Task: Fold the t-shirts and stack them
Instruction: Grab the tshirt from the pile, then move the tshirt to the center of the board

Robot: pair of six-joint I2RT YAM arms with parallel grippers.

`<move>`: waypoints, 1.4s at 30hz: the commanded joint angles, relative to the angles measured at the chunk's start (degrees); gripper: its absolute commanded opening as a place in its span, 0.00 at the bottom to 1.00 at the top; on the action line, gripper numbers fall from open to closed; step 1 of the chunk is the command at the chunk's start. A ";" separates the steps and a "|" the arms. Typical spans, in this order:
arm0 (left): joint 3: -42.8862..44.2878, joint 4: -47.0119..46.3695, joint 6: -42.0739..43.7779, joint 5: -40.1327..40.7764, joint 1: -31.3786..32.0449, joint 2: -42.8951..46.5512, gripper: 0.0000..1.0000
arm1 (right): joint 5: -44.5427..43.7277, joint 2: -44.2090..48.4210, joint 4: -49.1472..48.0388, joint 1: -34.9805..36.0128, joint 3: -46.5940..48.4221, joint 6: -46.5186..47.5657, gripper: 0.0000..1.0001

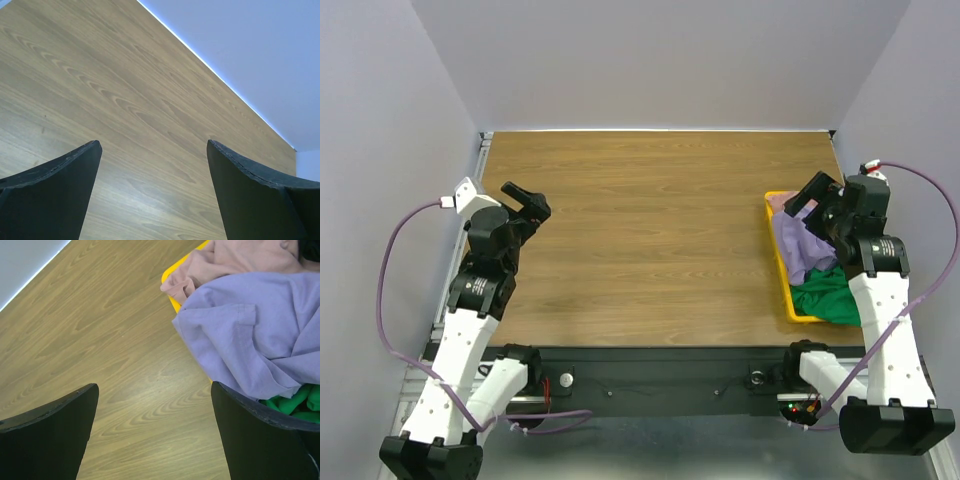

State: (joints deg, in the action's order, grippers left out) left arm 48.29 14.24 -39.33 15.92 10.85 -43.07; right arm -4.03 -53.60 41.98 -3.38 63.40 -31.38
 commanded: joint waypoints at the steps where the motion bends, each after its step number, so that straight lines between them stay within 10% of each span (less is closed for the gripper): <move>1: -2.32 -4.92 1.27 -1.77 -0.04 2.29 0.99 | 1.91 0.34 -1.55 -0.14 1.21 2.19 1.00; 7: -7.42 -11.60 2.24 -4.40 -0.04 3.35 0.99 | 5.53 -4.04 -2.07 -0.14 0.94 2.81 1.00; 21: -8.39 -11.87 4.97 -5.73 -0.04 -2.72 0.99 | -21.89 -28.39 -2.34 -0.14 4.98 -2.02 0.99; 23: -8.39 -11.87 4.97 -5.55 -0.04 -2.90 0.99 | -24.43 -31.81 -2.60 -0.14 4.98 -3.24 0.90; 25: -8.13 -11.78 4.88 -5.29 -0.04 -3.07 0.99 | -25.58 -33.49 -2.69 -0.14 5.68 -3.51 0.50; 29: -7.51 -11.52 4.79 -5.38 -0.04 -2.90 0.99 | -25.15 -31.31 -2.78 -0.14 9.63 -3.43 0.00; 38: -7.60 -11.43 3.30 -6.61 -0.04 -0.97 0.99 | -14.10 -21.19 -3.74 -0.14 28.08 2.27 0.00; 42: -7.25 -10.90 2.25 -7.13 -0.04 0.00 0.99 | 7.21 -24.35 -4.71 -0.14 44.21 7.46 0.00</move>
State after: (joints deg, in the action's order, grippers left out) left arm 40.12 5.37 -36.29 9.45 10.85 -44.91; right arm -15.40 -76.42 42.24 -3.44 95.55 -28.77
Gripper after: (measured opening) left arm 0.985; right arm 0.041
